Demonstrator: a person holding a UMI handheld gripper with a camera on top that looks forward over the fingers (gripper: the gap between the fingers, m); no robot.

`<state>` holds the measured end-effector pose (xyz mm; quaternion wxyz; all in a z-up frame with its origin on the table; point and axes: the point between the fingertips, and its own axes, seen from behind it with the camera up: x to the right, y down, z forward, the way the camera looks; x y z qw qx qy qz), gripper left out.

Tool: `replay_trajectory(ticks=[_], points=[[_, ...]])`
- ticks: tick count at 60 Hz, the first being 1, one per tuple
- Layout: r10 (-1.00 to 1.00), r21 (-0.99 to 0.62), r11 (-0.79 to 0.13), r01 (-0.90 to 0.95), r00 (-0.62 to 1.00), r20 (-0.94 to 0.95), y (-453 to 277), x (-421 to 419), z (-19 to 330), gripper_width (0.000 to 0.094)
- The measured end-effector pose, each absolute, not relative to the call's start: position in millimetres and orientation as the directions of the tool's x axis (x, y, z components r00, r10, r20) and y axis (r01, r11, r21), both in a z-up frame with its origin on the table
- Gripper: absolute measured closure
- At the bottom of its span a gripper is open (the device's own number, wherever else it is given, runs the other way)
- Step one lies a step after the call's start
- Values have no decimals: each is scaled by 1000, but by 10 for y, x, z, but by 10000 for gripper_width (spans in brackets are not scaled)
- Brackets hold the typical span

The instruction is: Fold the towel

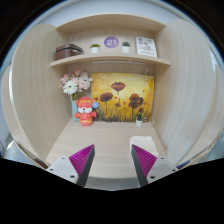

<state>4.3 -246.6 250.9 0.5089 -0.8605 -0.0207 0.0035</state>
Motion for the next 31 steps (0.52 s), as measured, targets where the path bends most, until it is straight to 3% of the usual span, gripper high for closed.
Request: replay_trajectory(ticks=[31], points=[[81, -857, -509, 80, 996, 46, -3042, -313, 2363, 204]])
